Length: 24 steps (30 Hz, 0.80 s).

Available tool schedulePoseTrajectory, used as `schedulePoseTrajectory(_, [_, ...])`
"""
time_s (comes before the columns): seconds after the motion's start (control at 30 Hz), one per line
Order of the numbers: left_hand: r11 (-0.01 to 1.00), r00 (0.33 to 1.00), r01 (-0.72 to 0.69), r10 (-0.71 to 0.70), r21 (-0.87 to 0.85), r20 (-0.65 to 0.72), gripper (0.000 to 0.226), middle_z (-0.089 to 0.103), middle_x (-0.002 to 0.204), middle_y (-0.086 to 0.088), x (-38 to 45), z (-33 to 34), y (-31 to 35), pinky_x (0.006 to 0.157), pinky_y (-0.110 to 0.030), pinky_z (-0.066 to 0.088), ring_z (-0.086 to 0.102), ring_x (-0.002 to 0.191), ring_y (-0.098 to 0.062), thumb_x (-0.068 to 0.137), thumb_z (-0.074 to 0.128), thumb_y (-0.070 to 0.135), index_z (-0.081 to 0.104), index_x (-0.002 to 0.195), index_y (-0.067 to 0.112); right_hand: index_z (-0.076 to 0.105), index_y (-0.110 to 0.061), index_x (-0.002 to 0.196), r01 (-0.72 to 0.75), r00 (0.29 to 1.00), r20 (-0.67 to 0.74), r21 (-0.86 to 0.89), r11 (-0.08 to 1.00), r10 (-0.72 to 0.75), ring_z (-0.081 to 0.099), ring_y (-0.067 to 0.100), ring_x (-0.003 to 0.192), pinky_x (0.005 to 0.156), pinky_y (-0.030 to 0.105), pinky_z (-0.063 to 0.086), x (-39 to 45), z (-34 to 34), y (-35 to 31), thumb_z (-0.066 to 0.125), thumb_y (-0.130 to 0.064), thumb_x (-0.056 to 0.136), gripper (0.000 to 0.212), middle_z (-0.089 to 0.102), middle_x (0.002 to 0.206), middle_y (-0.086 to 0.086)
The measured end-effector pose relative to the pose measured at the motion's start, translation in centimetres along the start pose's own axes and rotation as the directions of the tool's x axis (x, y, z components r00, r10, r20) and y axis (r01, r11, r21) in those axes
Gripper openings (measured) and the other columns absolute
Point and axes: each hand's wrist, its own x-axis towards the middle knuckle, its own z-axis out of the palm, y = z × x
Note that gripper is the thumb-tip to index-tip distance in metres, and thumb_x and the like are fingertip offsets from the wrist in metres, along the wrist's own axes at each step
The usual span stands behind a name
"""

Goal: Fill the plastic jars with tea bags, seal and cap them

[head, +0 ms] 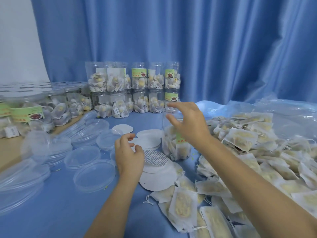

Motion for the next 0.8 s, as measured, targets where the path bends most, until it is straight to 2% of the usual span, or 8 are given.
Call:
schedulePoseTrajectory(0.07, [0.993, 1.000, 0.018, -0.016, 0.118, -0.014, 0.032, 0.047, 0.122, -0.007, 0.1, -0.2, -0.1, 0.075, -0.027, 0.036, 0.054, 0.103, -0.024, 0.085, 0.052, -0.001, 0.055, 0.114, 0.012, 0.072, -0.004, 0.095, 0.208, 0.976, -0.058, -0.010, 0.978, -0.208, 0.061, 0.030, 0.093, 0.085, 0.026, 0.039, -1.5, 1.2, -0.6, 0.069, -0.007, 0.082, 0.014, 0.071, 0.093, 0.010])
schedulePoseTrajectory(0.1, [0.983, 1.000, 0.020, -0.017, 0.182, -0.016, 0.032, 0.047, 0.123, -0.009, 0.1, -0.3, -0.2, 0.079, -0.031, 0.039, 0.052, 0.107, -0.026, 0.085, 0.053, 0.001, 0.055, 0.115, 0.011, 0.073, -0.005, 0.094, 0.251, 0.966, 0.056, -0.002, 0.968, -0.251, 0.061, 0.028, 0.090, 0.081, 0.029, 0.043, -2.1, 1.9, -0.8, 0.068, -0.010, 0.083, 0.012, 0.071, 0.091, 0.009])
schedulePoseTrajectory(0.2, [0.925, 0.999, 0.043, -0.038, 0.378, -0.022, 0.034, 0.044, 0.125, -0.014, 0.2, -0.9, -0.4, 0.084, -0.033, 0.036, 0.044, 0.113, -0.032, 0.085, 0.055, 0.008, 0.052, 0.119, 0.008, 0.067, -0.014, 0.112, 0.140, 0.817, 0.573, -0.087, 0.986, -0.065, 0.057, 0.022, 0.108, 0.088, 0.033, 0.044, -3.8, 4.3, -1.5, 0.059, -0.039, 0.089, 0.035, 0.065, 0.115, 0.004])
schedulePoseTrajectory(0.27, [0.811, 0.998, 0.056, -0.056, 0.582, -0.018, 0.036, 0.043, 0.123, -0.017, 0.2, -1.3, -0.5, 0.086, -0.036, 0.036, 0.042, 0.111, -0.034, 0.083, 0.058, 0.018, 0.049, 0.117, 0.006, 0.066, -0.013, 0.097, 0.077, 0.766, 0.641, -0.171, 0.982, 0.052, 0.057, 0.023, 0.105, 0.080, 0.032, 0.042, -4.9, 5.6, -1.5, 0.053, -0.055, 0.086, 0.045, 0.064, 0.110, 0.007])
schedulePoseTrajectory(0.33, [0.621, 0.997, 0.058, -0.079, 0.782, -0.011, 0.043, 0.040, 0.120, -0.015, 0.1, -1.5, -0.6, 0.088, -0.037, 0.034, 0.039, 0.110, -0.032, 0.080, 0.058, 0.033, 0.045, 0.112, 0.007, 0.049, -0.017, 0.064, 0.057, 0.762, 0.642, -0.184, 0.981, 0.077, 0.053, 0.024, 0.082, 0.067, 0.030, 0.032, -5.7, 6.3, -1.5, 0.049, -0.059, 0.086, 0.047, 0.059, 0.080, 0.007])
schedulePoseTrajectory(0.43, [0.448, 0.988, 0.088, -0.154, 0.890, -0.020, 0.048, 0.037, 0.121, -0.010, -0.1, -1.4, -0.9, 0.093, -0.035, 0.032, 0.036, 0.113, -0.027, 0.083, 0.049, 0.041, 0.043, 0.116, 0.007, 0.034, -0.020, 0.053, -0.002, 0.756, 0.646, -0.154, 0.988, 0.102, 0.046, 0.023, 0.070, 0.063, 0.028, 0.030, -6.0, 6.7, -1.6, 0.039, -0.047, 0.095, 0.050, 0.046, 0.060, 0.003])
schedulePoseTrajectory(0.57, [0.393, 0.952, 0.138, -0.306, 0.909, -0.013, 0.043, 0.038, 0.129, -0.013, 0.4, -1.6, -1.4, 0.100, -0.035, 0.027, 0.035, 0.119, -0.028, 0.090, 0.038, 0.036, 0.045, 0.122, 0.009, 0.027, -0.016, 0.055, -0.005, 0.821, 0.562, -0.162, 0.987, 0.096, 0.044, 0.025, 0.069, 0.062, 0.031, 0.029, -5.8, 6.8, -1.7, 0.032, -0.025, 0.100, 0.046, 0.061, 0.079, 0.020])
schedulePoseTrajectory(0.8, [0.407, 0.942, 0.081, -0.329, 0.910, 0.063, 0.038, 0.041, 0.129, -0.013, 0.6, -2.5, -1.7, 0.099, -0.035, 0.031, 0.039, 0.119, -0.031, 0.090, 0.043, 0.033, 0.050, 0.121, 0.011, 0.034, -0.017, 0.051, -0.356, 0.918, 0.228, 0.110, 0.928, 0.325, 0.039, 0.017, 0.053, 0.053, 0.024, 0.030, -4.9, 5.9, -1.3, 0.044, -0.020, 0.097, 0.047, 0.038, 0.049, 0.002])
